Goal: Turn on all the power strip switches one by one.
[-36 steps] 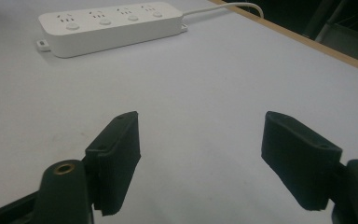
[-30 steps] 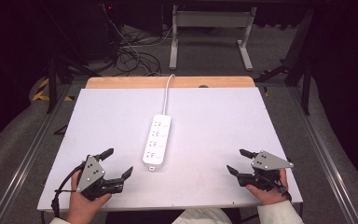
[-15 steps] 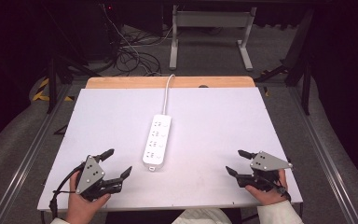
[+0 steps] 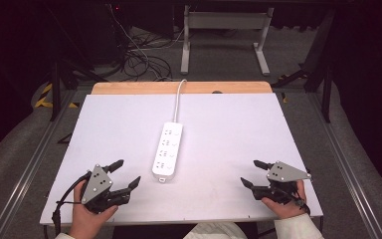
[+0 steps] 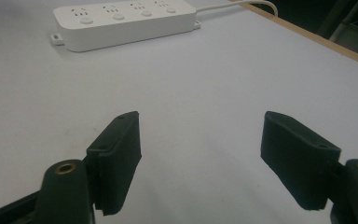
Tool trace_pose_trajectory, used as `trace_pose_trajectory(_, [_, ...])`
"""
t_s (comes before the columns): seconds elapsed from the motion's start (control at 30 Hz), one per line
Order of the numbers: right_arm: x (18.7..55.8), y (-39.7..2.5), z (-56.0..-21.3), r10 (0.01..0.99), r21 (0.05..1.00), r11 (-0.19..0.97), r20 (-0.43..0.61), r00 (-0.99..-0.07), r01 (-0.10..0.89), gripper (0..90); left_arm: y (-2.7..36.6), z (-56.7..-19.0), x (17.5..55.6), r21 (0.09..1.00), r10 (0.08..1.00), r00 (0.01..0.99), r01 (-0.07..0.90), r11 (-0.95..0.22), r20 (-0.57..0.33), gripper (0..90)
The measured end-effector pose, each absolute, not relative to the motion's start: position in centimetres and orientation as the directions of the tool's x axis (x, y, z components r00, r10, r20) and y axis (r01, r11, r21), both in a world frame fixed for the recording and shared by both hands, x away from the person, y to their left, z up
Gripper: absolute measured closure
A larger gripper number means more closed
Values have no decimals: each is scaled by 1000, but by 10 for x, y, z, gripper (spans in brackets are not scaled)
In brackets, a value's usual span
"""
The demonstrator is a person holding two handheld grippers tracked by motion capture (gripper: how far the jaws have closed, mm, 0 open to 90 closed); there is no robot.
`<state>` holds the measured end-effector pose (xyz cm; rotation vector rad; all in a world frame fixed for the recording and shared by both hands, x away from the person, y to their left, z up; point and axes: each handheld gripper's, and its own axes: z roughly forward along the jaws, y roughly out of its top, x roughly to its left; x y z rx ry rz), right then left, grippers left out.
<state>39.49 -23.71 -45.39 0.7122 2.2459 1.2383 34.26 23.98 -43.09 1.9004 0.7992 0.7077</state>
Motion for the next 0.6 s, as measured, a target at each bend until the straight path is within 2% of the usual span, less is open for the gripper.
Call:
trace_pose_trajectory(0.3, [396,-236,-454,642,865,454,-151,-752,214,290,235,-421,350,899,765,634,262,-351,114,323])
trace_pose_trajectory(0.6, [396,-236,-454,640,864,455,-149,-754,215,290,223,-412,364,889,753,646,264,-374,125,350])
